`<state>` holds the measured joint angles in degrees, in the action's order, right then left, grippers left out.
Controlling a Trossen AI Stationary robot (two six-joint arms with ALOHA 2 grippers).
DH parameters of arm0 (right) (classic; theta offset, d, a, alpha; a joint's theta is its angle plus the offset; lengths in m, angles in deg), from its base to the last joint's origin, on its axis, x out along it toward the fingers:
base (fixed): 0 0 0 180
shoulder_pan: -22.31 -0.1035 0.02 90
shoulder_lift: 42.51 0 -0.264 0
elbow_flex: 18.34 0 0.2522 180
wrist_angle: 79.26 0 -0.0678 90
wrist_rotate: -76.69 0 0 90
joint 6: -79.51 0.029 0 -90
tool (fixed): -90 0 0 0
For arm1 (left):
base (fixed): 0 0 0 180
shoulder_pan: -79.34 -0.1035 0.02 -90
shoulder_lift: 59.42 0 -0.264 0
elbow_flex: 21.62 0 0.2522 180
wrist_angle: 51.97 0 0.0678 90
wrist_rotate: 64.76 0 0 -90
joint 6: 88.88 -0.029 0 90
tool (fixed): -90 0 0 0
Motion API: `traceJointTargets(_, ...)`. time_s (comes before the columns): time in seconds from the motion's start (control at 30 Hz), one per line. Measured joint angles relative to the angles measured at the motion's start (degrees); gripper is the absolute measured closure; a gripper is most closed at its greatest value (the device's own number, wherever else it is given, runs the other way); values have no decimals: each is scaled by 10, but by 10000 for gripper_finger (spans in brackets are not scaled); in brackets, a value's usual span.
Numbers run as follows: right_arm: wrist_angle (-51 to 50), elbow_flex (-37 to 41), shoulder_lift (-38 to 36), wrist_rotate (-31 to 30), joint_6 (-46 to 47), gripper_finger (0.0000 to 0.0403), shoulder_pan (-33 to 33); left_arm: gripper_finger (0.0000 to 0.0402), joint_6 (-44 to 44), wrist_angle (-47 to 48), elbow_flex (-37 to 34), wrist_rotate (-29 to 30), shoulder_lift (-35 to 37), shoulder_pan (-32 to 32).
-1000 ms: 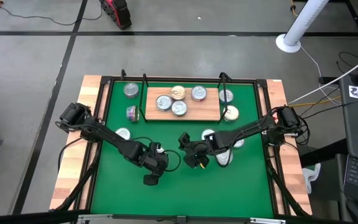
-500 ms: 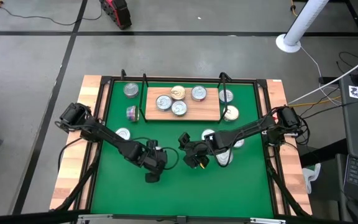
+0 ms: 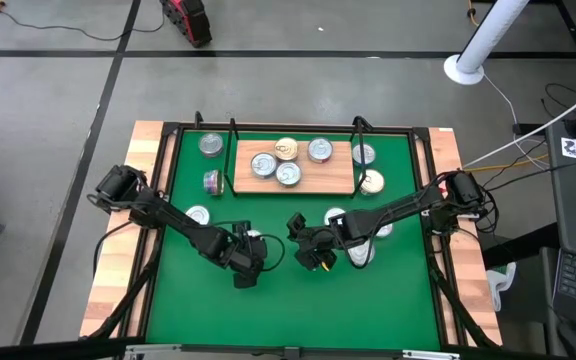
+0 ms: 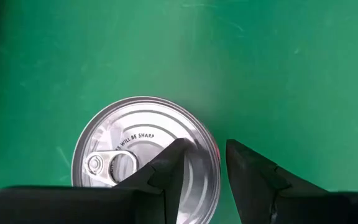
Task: Stack canned seafood by type on shelf
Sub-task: Stack the red tuna can on top of the red tuna can on the shelf
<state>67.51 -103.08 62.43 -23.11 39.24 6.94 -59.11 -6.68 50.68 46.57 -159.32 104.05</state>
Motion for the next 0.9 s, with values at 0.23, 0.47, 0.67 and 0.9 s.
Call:
traceJointTargets(0.23, 0, 0, 0, 0, 0, 81, 0, 286, -7, 34, 0, 14, 0, -5)
traceJointTargets(0.47, 0, 0, 0, 0, 0, 81, 0, 293, -14, 60, 0, 22, 0, -8)
traceJointTargets(0.67, 0, 0, 0, 0, 0, 81, 0, 357, -16, 61, 0, 23, 0, -8)
traceJointTargets(0.9, 3, 0, 0, 0, 0, 81, 0, 394, -2, 47, 0, 23, 1, -8)
